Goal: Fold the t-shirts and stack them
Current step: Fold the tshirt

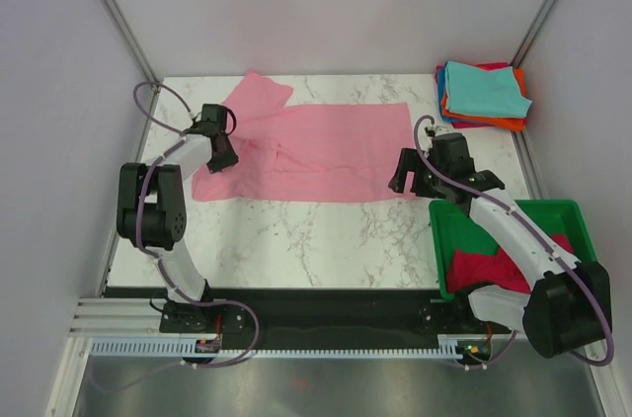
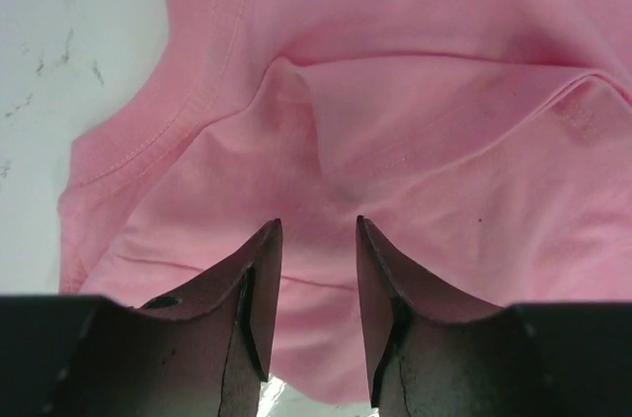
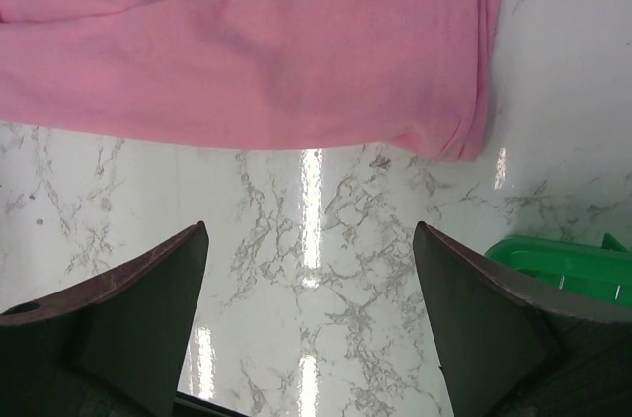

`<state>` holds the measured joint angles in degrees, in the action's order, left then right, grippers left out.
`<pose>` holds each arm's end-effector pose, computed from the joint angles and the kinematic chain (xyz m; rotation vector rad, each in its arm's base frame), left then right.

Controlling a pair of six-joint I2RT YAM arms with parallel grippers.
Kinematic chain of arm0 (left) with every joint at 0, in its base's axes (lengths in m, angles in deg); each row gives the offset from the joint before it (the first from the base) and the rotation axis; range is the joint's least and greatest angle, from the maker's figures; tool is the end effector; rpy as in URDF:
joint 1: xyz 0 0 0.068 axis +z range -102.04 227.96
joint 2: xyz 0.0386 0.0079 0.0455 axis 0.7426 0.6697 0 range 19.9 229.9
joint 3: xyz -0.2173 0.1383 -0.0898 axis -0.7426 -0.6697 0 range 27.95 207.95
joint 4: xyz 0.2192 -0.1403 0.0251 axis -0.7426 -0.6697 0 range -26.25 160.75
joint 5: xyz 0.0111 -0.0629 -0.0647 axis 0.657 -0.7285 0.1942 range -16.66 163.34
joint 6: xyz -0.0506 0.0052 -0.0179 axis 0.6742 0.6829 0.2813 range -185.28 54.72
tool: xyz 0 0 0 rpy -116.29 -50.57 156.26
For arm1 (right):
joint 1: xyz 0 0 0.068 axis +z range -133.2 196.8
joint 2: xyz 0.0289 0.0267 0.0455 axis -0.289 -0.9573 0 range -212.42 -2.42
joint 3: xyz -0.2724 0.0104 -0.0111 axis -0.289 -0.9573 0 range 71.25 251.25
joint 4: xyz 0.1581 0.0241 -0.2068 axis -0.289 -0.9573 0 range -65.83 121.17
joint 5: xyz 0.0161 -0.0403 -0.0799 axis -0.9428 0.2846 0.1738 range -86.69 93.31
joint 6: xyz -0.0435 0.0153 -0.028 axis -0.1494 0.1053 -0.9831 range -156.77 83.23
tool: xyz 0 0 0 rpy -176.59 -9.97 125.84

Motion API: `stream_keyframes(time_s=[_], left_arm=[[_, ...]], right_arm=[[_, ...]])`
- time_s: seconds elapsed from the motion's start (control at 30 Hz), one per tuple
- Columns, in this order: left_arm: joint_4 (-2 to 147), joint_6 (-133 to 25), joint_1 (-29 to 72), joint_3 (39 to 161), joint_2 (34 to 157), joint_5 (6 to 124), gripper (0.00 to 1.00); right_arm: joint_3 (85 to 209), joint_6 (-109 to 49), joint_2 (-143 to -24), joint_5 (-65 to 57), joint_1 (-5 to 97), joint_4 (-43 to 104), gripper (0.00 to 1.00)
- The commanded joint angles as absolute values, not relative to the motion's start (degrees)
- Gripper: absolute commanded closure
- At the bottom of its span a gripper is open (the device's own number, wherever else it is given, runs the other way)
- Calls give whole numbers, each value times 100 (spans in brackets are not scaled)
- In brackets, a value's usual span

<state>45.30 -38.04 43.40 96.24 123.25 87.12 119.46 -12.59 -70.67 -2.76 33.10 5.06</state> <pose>0.3690 -0.0207 0.1842 -0.5880 2.5145 0.1139 0.2376 0.0734 0.2522 0.1149 2.4175 0.4571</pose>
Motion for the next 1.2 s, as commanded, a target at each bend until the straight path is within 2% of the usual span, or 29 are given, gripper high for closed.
stream_keyframes(time_s=[0.0, 0.37, 0.43, 0.57, 0.67, 0.83, 0.93, 1.0, 1.03, 1.07, 1.13, 1.17], left_arm=[[5202, -3584, 4365, 9826, 12457, 8608, 57], [5414, -3540, 4461, 10248, 13073, 8388, 57], [5431, -3549, 4462, 10274, 13064, 8371, 61], [5405, -3558, 4470, 10292, 13012, 8353, 80], [5222, -3505, 4497, 10397, 12827, 8397, 88], [4782, -3618, 4611, 11133, 12861, 8424, 89], [4536, -3742, 4734, 11774, 13177, 8231, 87], [4255, -3803, 4787, 12162, 13669, 8108, 82], [4202, -3838, 4943, 12512, 13827, 8020, 76], [4114, -3900, 5023, 12707, 14185, 7802, 64], [3729, -3900, 5112, 13259, 14425, 7686, 57], [3674, -3918, 5138, 13350, 14461, 7633, 48]], right_arm=[[11889, -1322, -6895, -162, 3324, 612, 7], [11810, -1506, -7264, -83, 3324, 691, 7], [11810, -1524, -7308, -65, 3332, 709, 7], [11792, -1542, -7405, -38, 3324, 762, 7], [11775, -1533, -7475, -56, 3324, 806, 7], [11748, -1524, -7501, -65, 3324, 858, 7], [11731, -1515, -7528, -82, 3324, 885, 7], [11731, -1498, -7537, -117, 3324, 894, 7], [11731, -1489, -7537, -126, 3324, 902, 7], [11722, -1489, -7537, -135, 3324, 902, 7], [11713, -1480, -7484, -153, 3324, 894, 7], [11713, -1498, -7458, -144, 3324, 885, 7]])
